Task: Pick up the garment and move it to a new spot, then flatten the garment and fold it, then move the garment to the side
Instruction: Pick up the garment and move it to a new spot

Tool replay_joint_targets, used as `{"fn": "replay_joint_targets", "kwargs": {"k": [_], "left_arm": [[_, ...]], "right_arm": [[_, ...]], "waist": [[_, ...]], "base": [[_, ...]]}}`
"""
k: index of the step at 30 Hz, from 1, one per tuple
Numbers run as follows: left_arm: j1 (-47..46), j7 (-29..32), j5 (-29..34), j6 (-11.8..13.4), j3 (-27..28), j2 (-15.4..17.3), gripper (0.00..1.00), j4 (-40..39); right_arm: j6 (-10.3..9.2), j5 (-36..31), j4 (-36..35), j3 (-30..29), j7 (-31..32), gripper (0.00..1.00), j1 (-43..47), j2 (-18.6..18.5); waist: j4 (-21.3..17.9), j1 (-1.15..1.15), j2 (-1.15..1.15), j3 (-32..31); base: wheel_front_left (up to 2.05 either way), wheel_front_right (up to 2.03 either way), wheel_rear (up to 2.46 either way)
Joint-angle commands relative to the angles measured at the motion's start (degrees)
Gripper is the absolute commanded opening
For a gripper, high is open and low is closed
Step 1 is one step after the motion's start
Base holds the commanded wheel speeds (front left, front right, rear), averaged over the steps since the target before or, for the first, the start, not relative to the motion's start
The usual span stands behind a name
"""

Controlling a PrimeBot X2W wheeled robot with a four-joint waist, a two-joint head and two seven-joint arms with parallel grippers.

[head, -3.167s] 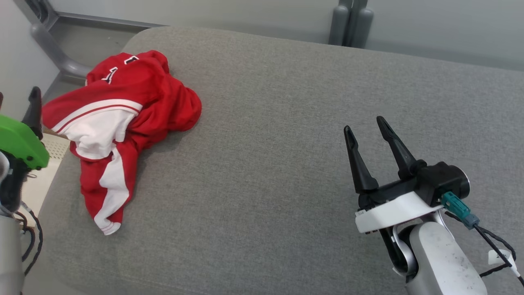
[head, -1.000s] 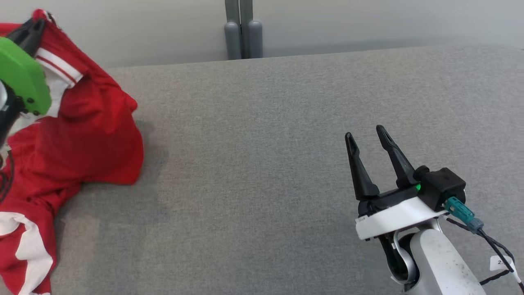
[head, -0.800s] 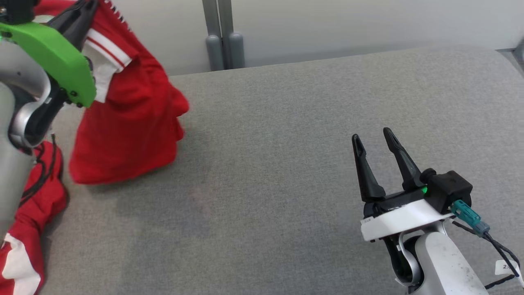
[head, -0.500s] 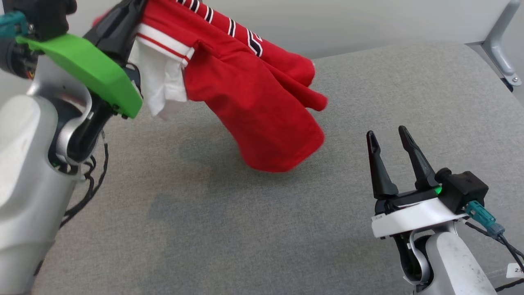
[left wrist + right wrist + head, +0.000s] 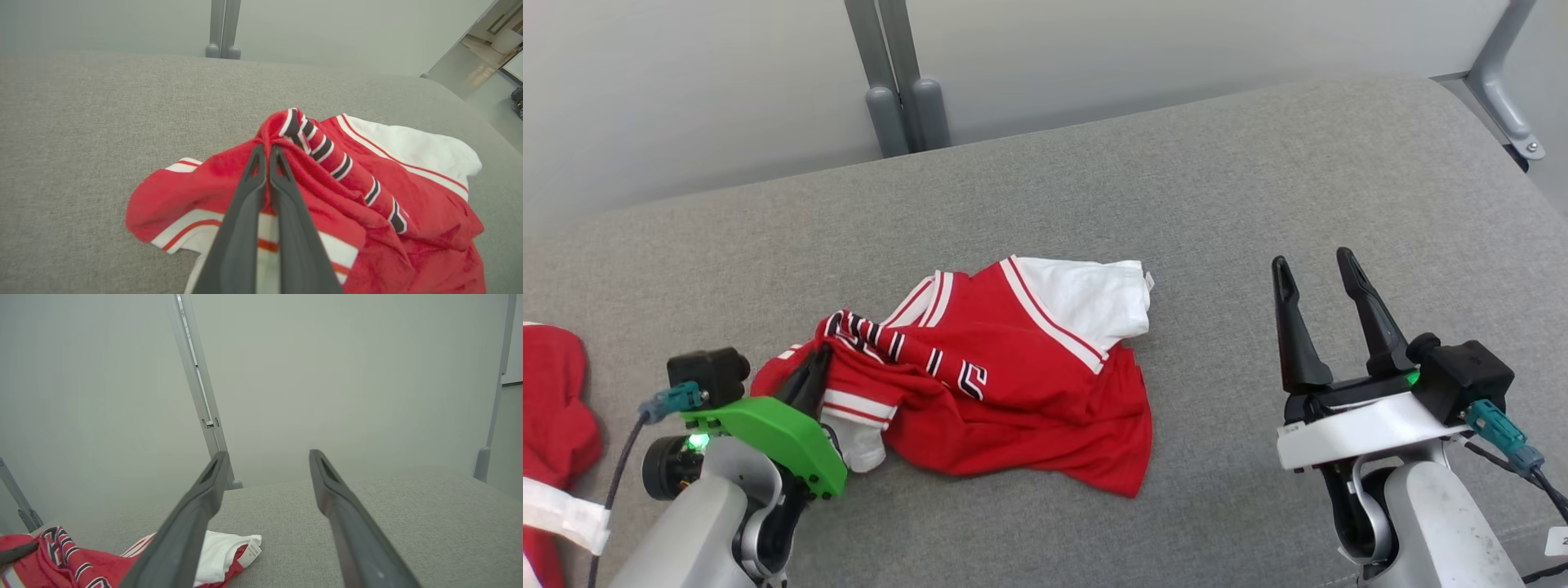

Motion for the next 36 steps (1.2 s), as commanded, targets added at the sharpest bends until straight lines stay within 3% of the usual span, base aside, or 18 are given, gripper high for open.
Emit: {"fn": "replay_joint_targets", "kwargs": {"k": [1, 2, 3, 4, 5, 10, 14, 21, 28, 32, 36], "left_arm": [[0.5, -1.6, 1.1, -0.6, -0.2, -0.7, 0.00, 1.7], [0.6, -2.3, 1.1, -1.0, -0.5, -1.1, 0.03, 2.8], [0.6, -3.2, 1.3, -1.3, -0.8, -1.6, 0.34, 4.2], [0.3, -4.1, 1.8, -1.6, -1.0, -1.9, 0.87, 5.3], [-0.1, -4.7, 2.2, -1.8, -1.3, -2.1, 1.00, 6.0], [-1.6, -8.4, 3.7, -2.9, -1.1, -1.9, 1.00, 7.3], [-1.8, -10.2, 5.2, -2.1, -0.2, -0.6, 1.00, 4.3], [2.9, -11.4, 9.8, 3.8, 3.9, 1.7, 1.00, -6.6], [11.9, -11.3, 16.5, 9.6, 11.5, 2.4, 1.00, -21.1], [17.8, -11.3, 19.1, 11.4, 15.3, 1.5, 1.00, -26.1], [21.9, -11.3, 21.0, 11.4, 17.4, 0.3, 1.00, -27.5]], "right_arm": [[0.03, -0.4, 0.0, -0.2, -0.2, 1.00, -0.3, -0.1], [0.03, -0.5, 0.0, -0.2, -0.2, 1.00, -0.5, -0.1], [0.03, -0.6, 0.0, -0.1, -0.2, 1.00, -0.5, -0.1], [0.03, -0.8, 0.0, -0.1, -0.2, 1.00, -0.4, -0.1], [0.03, -0.9, 0.0, -0.1, -0.2, 1.00, -0.4, -0.1], [0.03, -1.2, 0.1, -0.3, -0.2, 1.00, 0.7, -0.1], [0.03, -1.3, 0.2, -0.3, -0.2, 1.00, 1.3, -0.1], [0.03, -0.5, -0.5, -0.3, -0.2, 1.00, 2.9, -0.1], [0.03, -0.6, -1.7, -0.9, -0.2, 1.00, 5.2, -0.1], [0.03, -1.4, -2.3, -1.2, -0.2, 1.00, 5.7, -0.1], [0.03, -1.6, -1.9, -1.6, -0.2, 1.00, 5.8, -0.1]], "waist": [[0.5, 0.00, 0.00, 0.0], [0.6, 0.00, 0.00, -0.1], [0.9, 0.00, 0.00, -0.2], [1.1, 0.00, 0.00, -0.3], [1.4, 0.00, 0.00, -0.3], [2.5, 0.00, 0.00, -1.0], [3.0, 0.00, 0.00, -1.7], [3.7, 0.00, 0.00, -2.6], [4.4, 0.00, 0.00, -3.2], [4.6, 0.00, 0.00, -3.1], [4.8, 0.00, 0.00, -2.5]], "base": [[0.00, 0.00, 0.00], [0.00, 0.00, 0.00], [0.00, 0.00, 0.00], [0.00, 0.00, 0.00], [0.00, 0.00, 0.00], [0.00, 0.00, 0.00], [0.00, 0.00, 0.00], [0.00, 0.00, 0.00], [0.00, 0.00, 0.00], [0.00, 0.00, 0.00], [0.00, 0.00, 0.00]]}}
